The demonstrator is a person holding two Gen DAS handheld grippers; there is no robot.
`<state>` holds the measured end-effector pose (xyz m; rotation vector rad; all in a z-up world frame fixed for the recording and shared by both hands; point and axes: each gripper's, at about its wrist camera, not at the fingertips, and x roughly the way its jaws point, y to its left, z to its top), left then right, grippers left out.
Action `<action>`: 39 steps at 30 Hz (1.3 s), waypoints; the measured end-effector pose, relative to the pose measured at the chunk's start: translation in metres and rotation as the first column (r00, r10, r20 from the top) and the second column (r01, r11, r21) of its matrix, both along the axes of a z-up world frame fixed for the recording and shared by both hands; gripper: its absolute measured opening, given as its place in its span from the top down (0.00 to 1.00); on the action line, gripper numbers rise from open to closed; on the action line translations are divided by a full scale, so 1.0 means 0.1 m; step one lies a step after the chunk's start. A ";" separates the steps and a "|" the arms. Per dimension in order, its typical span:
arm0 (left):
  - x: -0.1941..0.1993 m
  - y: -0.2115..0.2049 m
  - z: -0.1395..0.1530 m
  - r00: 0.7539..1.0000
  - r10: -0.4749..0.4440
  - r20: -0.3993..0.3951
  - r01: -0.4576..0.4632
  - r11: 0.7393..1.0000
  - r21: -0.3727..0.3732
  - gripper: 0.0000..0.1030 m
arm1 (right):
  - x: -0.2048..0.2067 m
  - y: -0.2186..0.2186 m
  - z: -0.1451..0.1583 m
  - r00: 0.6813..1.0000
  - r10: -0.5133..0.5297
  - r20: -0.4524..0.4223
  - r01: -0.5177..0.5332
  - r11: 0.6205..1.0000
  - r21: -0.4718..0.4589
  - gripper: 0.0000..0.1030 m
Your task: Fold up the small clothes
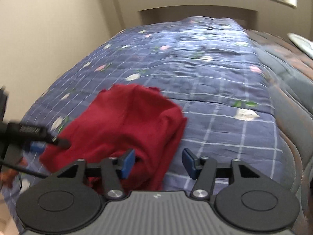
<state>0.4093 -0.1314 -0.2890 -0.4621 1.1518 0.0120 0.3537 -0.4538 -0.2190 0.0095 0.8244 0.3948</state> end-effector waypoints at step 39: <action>-0.15 -0.20 0.13 0.997 -0.079 -0.009 0.080 0.995 0.057 0.01 | -0.29 0.16 -0.38 0.961 -0.275 -0.038 0.265 0.949 -0.170 0.60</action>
